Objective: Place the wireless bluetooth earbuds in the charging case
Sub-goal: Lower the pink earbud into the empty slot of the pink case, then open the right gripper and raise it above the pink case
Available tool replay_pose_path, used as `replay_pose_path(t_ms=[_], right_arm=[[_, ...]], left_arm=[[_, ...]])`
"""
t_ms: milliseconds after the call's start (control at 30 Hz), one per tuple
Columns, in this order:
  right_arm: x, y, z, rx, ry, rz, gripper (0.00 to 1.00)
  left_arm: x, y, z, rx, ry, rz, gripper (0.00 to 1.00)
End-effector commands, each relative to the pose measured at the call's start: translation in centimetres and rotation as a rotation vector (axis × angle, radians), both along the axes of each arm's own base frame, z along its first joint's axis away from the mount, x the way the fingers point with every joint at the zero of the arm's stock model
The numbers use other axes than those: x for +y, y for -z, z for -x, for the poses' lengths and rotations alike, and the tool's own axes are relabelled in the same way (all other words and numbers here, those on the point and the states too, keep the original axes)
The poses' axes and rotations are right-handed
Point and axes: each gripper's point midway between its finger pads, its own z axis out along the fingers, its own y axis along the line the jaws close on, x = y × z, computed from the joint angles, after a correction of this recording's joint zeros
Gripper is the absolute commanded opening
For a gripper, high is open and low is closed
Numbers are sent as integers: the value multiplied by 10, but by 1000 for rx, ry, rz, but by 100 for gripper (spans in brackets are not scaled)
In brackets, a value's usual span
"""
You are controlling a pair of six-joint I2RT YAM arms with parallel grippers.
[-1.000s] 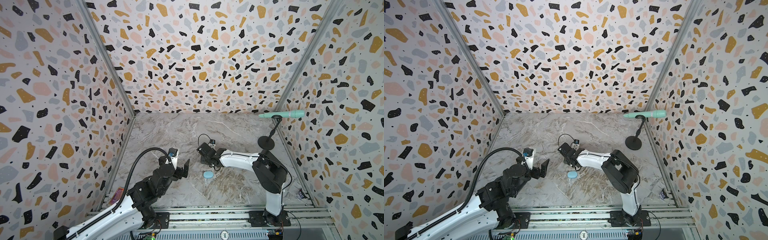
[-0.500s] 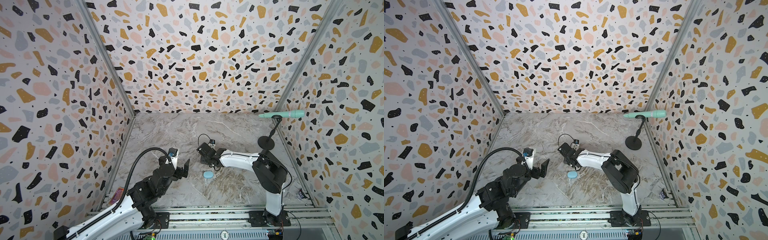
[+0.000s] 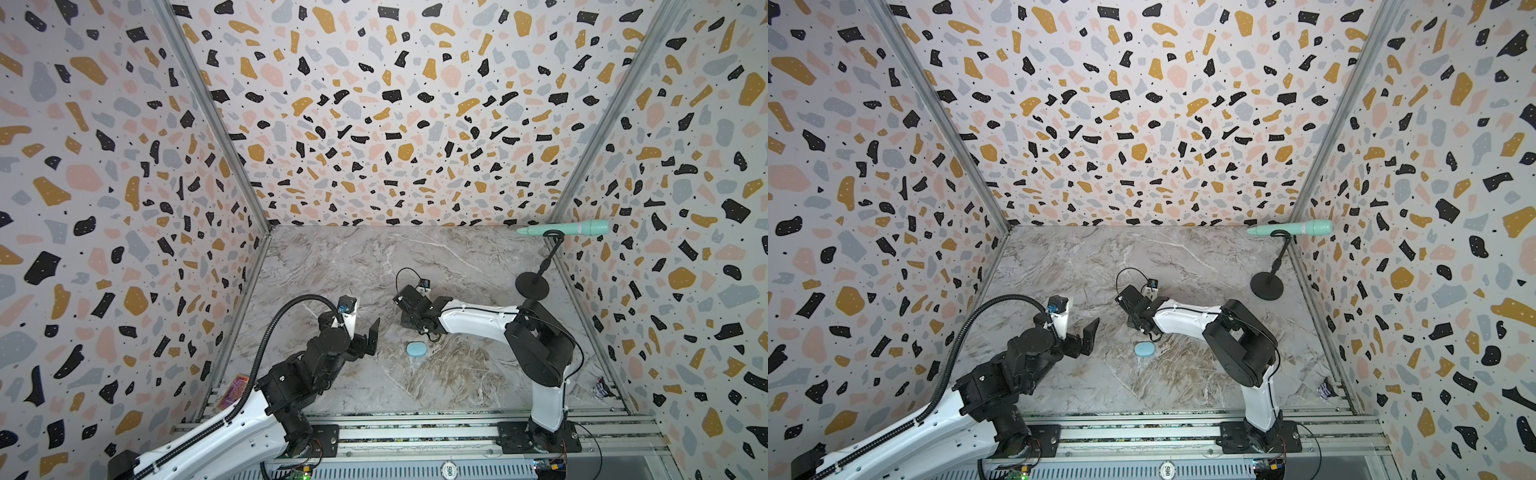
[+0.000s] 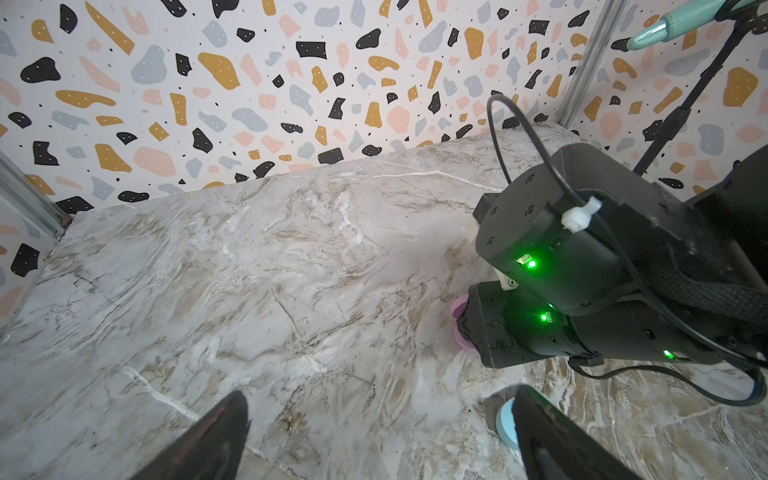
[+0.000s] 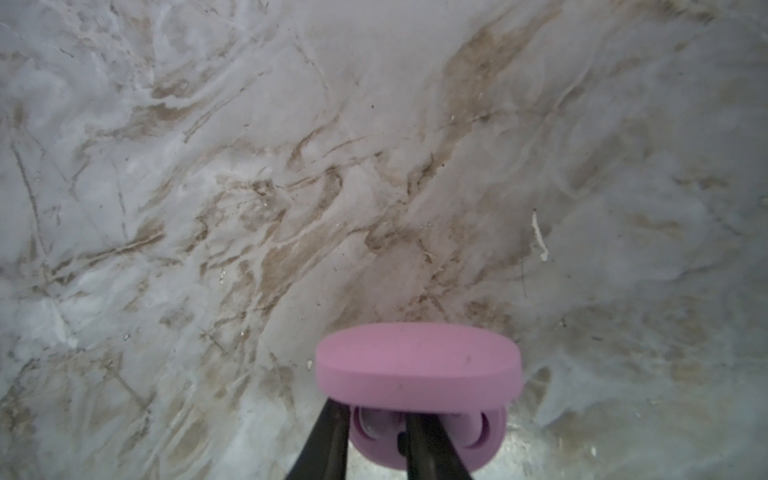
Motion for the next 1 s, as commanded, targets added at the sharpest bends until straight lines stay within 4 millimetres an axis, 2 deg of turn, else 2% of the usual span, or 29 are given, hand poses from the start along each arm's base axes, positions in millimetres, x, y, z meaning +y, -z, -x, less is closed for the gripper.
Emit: replay_pose_path(t_ms=[0,233,367,567,633,667,833,967], right_arm=[[-2,-21,5,-7,-10,-6,28],[0,-33,7,-23,-30,-33,31],[8,-47,12,-31,-70,-77,43],[13,-82,22,-103,-143,-174,73],[10,-96,22,-141,-159,-196,88],[9,-105,21,-169,-180,-208,100],[-10,-139,3,-290,-255,-218,99],[-22,-158,-8,-348,-376,-314,99]], left_arm=[[-4,-3,-1,-20,14,10,100],[-4,-2,-1,-18,15,8,100],[-4,-2,-1,-17,16,7,100],[-4,-2,-1,-17,12,5,100],[-3,-1,-1,-17,7,1,100],[-2,-2,-2,-19,1,0,100],[-5,1,-2,-10,14,-3,100],[-9,5,0,4,35,-3,100]])
